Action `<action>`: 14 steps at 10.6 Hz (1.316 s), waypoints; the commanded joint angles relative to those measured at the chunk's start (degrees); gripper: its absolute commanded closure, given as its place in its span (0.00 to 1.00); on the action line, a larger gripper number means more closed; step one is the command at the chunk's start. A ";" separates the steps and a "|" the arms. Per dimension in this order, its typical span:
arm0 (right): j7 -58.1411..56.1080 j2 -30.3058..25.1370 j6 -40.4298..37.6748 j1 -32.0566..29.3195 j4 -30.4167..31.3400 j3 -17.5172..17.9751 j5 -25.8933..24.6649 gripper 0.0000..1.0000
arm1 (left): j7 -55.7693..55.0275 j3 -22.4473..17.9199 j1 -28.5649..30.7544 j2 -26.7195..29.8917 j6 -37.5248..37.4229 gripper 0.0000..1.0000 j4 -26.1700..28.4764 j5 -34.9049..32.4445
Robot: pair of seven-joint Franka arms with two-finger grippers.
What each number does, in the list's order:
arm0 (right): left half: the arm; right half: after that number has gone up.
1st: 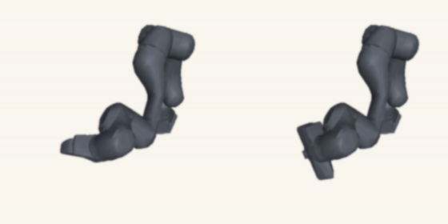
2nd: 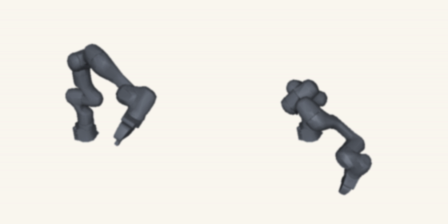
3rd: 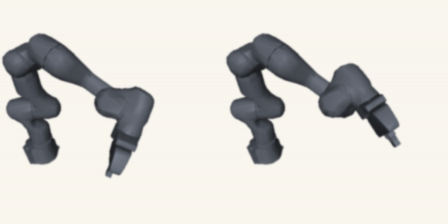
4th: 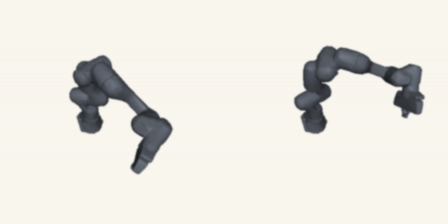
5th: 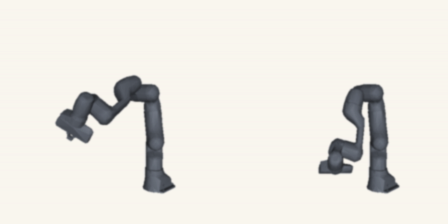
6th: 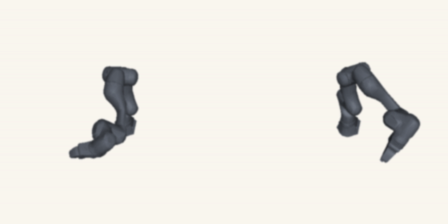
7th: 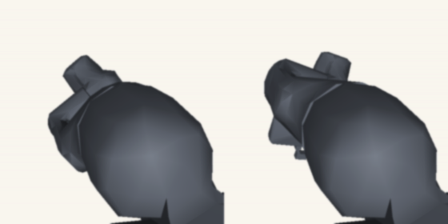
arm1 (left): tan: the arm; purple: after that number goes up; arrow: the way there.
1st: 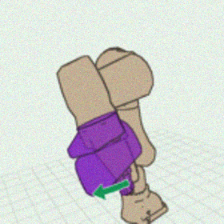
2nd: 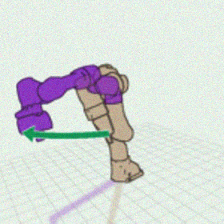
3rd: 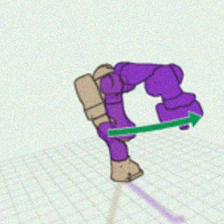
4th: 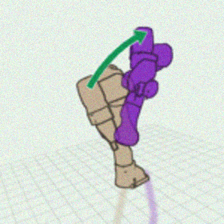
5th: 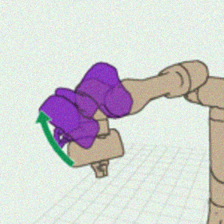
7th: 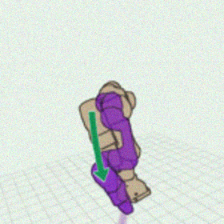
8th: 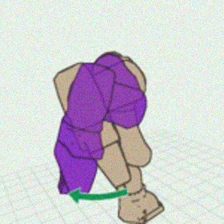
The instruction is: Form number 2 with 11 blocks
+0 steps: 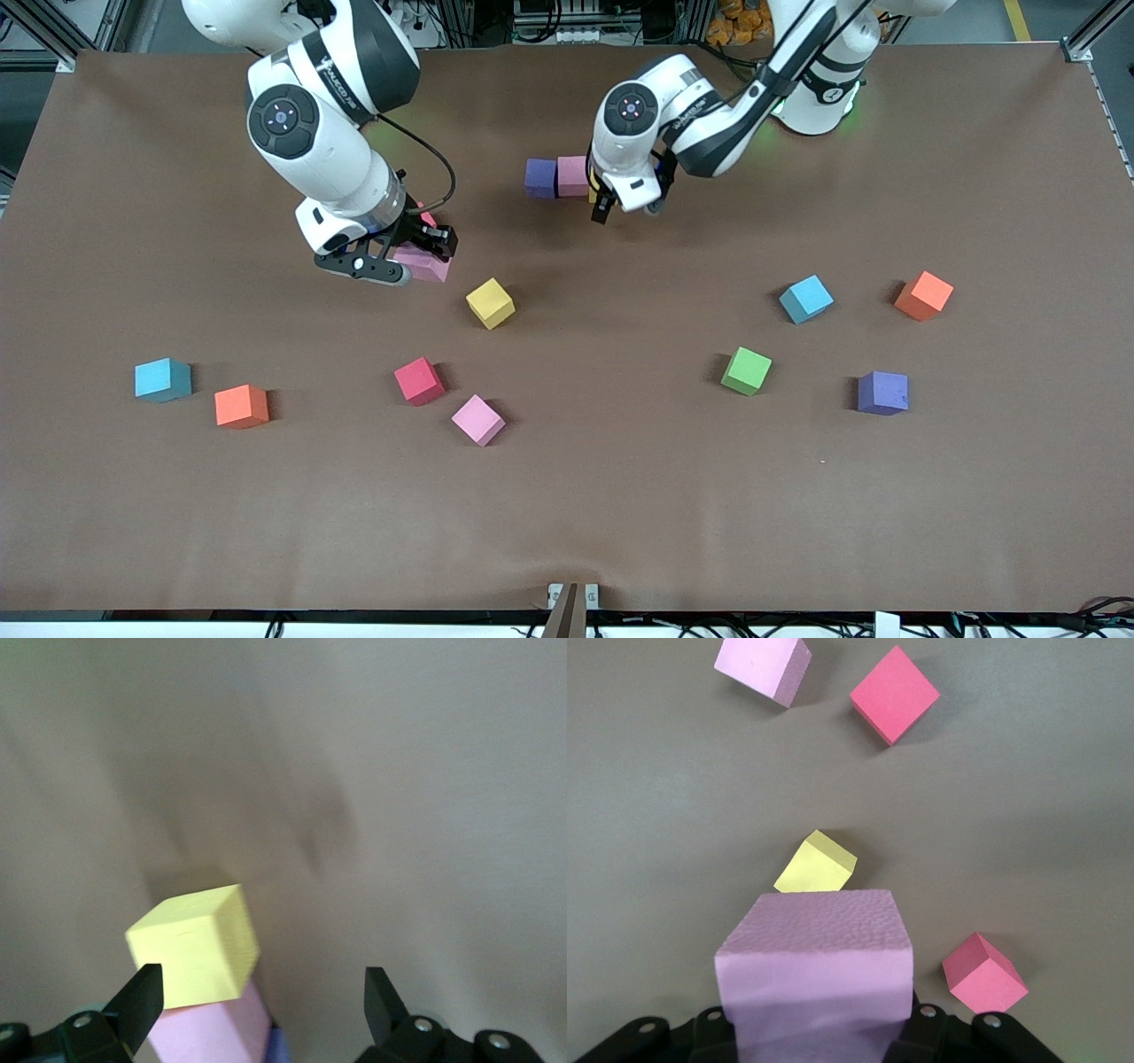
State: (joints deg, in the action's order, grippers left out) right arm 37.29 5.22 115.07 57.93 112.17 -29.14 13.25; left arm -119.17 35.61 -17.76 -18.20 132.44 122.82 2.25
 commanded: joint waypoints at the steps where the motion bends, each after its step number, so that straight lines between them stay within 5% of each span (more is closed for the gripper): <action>1: 0.42 0.23 -0.02 1.13 -0.37 -0.66 0.19 0.49 | 11.71 -3.16 2.73 0.27 -3.67 0.00 -4.58 -1.37; 5: -2.64 4.43 -0.11 3.85 -3.00 -0.48 0.11 0.49 | 38.25 -13.17 3.26 -0.61 -9.57 0.00 -10.40 -1.98; 9: -3.10 13.48 0.32 9.38 -9.24 1.10 1.06 0.49 | 62.41 -18.28 3.61 -4.46 -9.57 0.00 -15.22 -6.20; 14: 4.96 19.47 9.97 17.03 -10.13 1.45 5.54 0.49 | 93.80 -25.84 2.74 -7.81 -9.48 0.00 -19.46 -6.73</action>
State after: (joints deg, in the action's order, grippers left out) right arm 39.47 22.51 123.35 73.03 103.56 -27.30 16.31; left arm -32.51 11.99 -14.13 -25.01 124.24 105.02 -3.16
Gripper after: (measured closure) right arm 0.414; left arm 0.000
